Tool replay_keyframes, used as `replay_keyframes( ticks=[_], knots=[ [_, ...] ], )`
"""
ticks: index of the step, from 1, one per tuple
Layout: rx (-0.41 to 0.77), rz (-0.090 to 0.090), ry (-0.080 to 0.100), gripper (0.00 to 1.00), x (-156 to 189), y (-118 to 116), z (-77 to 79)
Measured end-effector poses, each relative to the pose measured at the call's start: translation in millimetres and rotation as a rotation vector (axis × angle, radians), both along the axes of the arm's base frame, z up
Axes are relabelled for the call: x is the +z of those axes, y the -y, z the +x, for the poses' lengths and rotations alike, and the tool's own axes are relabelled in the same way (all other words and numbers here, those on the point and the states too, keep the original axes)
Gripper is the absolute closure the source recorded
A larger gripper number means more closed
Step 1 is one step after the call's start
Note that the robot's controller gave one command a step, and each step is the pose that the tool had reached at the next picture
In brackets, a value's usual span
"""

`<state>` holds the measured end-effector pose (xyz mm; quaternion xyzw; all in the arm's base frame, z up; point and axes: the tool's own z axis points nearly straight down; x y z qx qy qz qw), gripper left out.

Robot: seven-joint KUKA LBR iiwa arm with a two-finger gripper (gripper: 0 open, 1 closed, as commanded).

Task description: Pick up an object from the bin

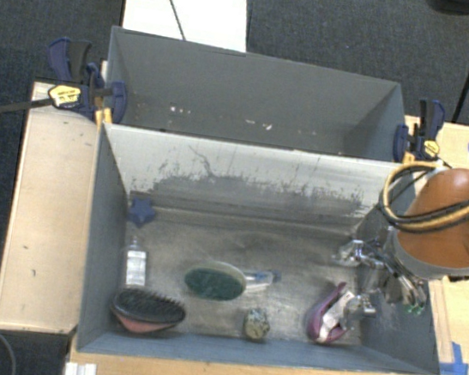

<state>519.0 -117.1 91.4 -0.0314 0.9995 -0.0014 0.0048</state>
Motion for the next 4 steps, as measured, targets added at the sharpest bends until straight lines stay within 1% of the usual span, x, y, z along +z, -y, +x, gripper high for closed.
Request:
replay_keyframes(
  ticks=[1,2,3,4],
  knots=[
    [0.166,-0.009,-0.003,0.00,-8,-11,-0.1],
    [0.169,-0.009,-0.007,1.00,-8,-11,-1.7],
    [0.604,-0.005,-0.002,1.00,152,2,-20.3],
    [0.600,-0.001,-0.007,0.00,149,2,-21.1]
  ],
)
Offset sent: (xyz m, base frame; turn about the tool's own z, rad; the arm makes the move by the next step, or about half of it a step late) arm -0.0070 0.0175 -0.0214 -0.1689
